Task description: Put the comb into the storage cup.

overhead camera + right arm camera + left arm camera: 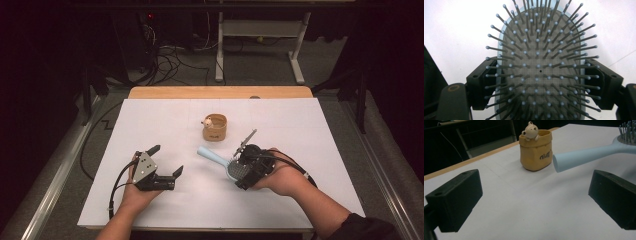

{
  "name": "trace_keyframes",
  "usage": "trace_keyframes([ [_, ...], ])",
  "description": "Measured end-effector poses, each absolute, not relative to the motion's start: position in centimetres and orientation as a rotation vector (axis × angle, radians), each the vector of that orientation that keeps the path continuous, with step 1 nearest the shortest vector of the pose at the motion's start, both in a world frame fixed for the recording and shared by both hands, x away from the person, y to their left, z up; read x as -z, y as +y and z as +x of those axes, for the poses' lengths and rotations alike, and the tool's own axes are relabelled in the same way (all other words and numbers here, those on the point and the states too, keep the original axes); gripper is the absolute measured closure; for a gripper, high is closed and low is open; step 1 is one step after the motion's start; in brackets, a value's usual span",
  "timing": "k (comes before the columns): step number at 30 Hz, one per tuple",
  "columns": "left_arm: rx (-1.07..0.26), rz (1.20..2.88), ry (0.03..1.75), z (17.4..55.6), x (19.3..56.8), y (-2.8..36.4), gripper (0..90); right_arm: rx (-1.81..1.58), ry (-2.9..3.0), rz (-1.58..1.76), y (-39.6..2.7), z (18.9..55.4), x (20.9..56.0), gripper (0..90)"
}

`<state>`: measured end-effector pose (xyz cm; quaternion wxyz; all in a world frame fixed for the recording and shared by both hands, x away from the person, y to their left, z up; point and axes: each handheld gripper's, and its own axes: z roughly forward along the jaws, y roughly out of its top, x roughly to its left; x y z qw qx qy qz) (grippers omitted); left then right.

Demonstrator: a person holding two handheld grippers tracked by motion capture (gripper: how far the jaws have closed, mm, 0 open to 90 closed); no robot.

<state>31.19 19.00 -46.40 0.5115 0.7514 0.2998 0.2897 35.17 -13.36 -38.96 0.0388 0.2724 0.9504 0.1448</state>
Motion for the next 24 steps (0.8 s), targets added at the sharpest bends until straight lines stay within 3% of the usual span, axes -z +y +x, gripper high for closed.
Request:
trace_keyframes([
  [24, -0.791, 1.921, 0.604, 30.4, 47.2, 16.8, 0.0, -0.482, 2.914, 0.798, -11.7, 35.0, 37.8, 20.9],
])
